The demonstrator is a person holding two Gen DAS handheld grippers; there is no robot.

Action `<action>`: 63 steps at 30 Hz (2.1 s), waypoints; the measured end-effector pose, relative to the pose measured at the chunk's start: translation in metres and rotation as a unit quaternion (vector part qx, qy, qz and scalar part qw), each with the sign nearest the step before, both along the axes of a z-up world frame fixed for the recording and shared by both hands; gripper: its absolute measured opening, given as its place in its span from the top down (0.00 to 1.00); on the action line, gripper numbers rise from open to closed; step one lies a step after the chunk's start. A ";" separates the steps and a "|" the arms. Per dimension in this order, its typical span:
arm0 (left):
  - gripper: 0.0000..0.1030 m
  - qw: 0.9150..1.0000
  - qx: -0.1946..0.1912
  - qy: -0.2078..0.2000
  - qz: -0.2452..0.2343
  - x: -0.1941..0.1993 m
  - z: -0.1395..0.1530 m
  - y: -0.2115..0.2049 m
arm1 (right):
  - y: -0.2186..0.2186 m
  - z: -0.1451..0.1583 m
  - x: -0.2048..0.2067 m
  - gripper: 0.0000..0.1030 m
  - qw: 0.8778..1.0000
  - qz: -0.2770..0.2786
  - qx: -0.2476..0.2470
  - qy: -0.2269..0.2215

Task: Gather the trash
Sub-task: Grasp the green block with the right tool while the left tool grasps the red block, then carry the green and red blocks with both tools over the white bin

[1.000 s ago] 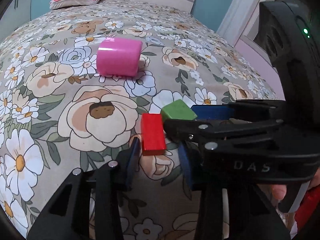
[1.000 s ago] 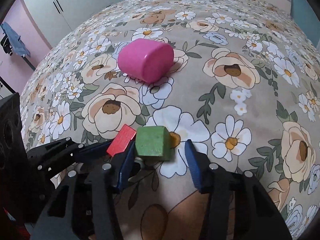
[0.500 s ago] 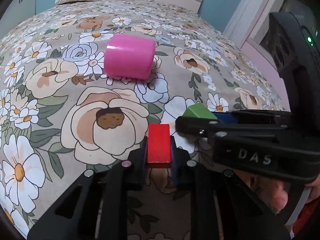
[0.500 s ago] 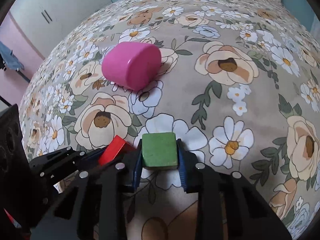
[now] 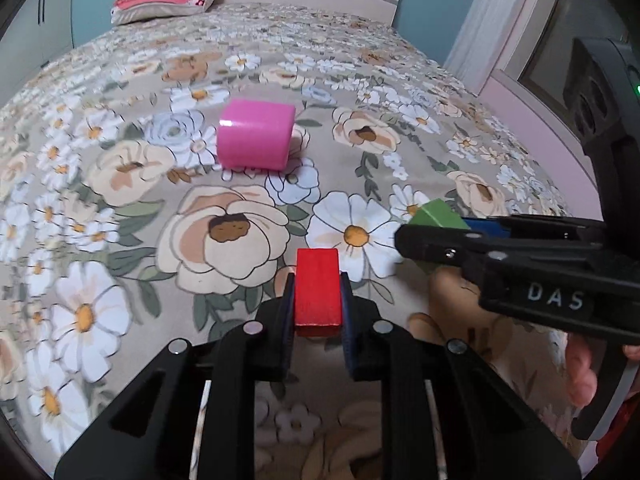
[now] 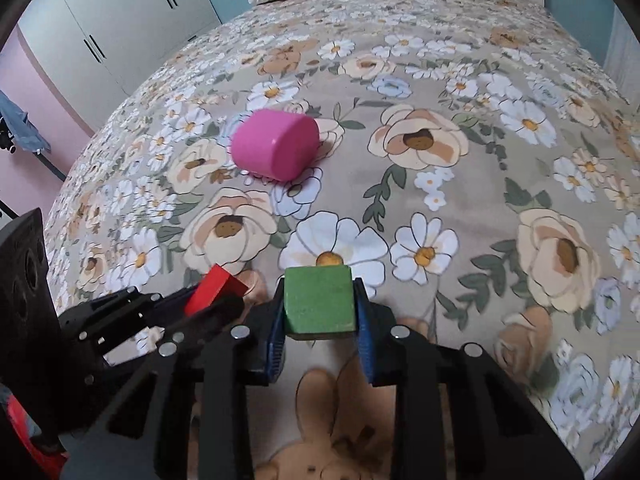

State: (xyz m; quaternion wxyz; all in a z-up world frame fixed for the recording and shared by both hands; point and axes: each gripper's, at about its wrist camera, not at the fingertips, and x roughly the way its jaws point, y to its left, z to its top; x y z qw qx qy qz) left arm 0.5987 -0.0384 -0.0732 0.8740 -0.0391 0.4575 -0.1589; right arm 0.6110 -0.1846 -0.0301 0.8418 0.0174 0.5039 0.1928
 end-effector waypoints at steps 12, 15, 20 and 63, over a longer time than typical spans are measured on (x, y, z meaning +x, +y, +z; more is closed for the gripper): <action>0.80 0.998 0.034 -0.056 0.016 -0.072 0.090 0.007 | -0.012 0.074 -0.079 0.68 0.999 -0.005 -0.008 -0.045; 0.80 0.997 0.045 -0.062 0.022 -0.093 0.112 0.007 | -0.015 0.095 -0.105 0.68 0.998 -0.004 -0.014 -0.061; 0.80 0.995 0.052 -0.082 0.030 -0.136 0.151 0.009 | -0.020 0.131 -0.153 0.68 0.996 -0.003 -0.022 -0.091; 0.80 0.985 0.092 -0.146 0.003 -0.450 0.177 0.055 | 0.012 0.149 -0.463 0.68 0.972 0.121 -0.051 -0.194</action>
